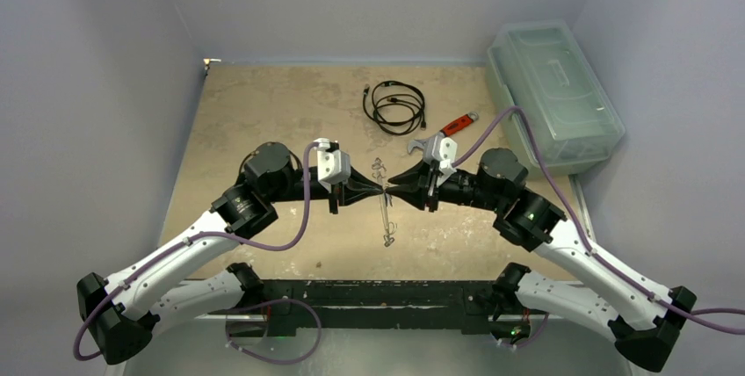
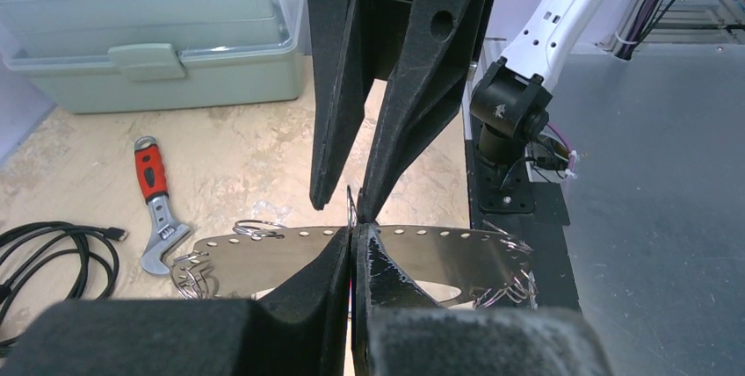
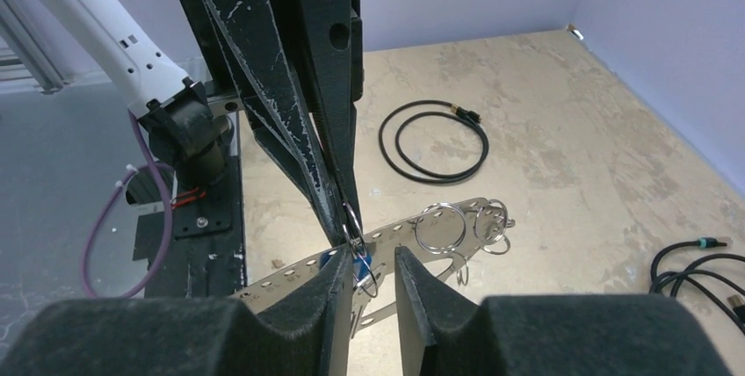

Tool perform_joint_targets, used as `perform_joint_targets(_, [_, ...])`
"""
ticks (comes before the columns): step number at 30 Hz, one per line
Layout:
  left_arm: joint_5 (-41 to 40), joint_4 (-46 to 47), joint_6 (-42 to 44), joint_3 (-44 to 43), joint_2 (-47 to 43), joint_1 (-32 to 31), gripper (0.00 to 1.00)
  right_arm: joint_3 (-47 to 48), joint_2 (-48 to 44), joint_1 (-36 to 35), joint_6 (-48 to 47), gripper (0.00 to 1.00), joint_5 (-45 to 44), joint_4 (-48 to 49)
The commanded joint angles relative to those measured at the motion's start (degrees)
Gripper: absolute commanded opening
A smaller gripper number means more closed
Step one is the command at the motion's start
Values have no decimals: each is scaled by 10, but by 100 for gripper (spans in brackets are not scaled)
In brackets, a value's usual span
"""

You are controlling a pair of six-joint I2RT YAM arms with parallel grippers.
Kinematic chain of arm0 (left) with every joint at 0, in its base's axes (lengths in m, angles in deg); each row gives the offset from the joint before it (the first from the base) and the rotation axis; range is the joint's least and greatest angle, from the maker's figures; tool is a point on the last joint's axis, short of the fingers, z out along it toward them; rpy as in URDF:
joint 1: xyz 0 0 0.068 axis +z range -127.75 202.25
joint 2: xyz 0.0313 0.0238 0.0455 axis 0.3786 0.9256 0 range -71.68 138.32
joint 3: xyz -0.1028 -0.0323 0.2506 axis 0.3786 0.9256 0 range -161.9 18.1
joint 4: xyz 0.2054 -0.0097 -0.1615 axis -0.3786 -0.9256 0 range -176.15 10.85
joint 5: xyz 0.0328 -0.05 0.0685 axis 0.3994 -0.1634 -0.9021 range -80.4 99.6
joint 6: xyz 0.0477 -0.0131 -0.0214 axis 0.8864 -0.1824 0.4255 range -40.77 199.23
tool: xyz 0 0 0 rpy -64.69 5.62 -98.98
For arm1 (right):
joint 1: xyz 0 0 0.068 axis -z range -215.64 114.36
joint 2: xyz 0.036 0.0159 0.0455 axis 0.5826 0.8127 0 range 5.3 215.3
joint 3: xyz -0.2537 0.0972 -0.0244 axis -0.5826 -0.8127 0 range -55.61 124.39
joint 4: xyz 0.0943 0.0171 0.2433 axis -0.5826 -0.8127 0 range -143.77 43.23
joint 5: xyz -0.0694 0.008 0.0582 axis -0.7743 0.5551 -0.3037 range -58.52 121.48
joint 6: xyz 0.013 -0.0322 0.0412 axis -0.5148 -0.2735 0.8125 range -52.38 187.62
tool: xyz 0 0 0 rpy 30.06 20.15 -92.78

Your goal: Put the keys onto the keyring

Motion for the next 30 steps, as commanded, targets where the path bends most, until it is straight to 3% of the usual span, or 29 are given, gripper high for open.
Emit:
perform_joint_targets(1, [20,38,-6,-8,-7,-3,0,12,6,-1,-4,25,14,9])
perform_joint_targets(10, [21,40,-6,-7,-6,-3,0,17,13,-1,-4,21,27,10])
perform_joint_targets(19, [21,41,-6,-6,-4,-3,0,20,19,-1,-4,1,31,13])
perform_joint_targets(26, [11,24,2,-11,-3,-3,0,21,18,-1,-5,0,29,17])
perform_joint_targets(30, [-5,-9,24,-23,-1,-3,25,27,16,-1,-8,0,14,-1])
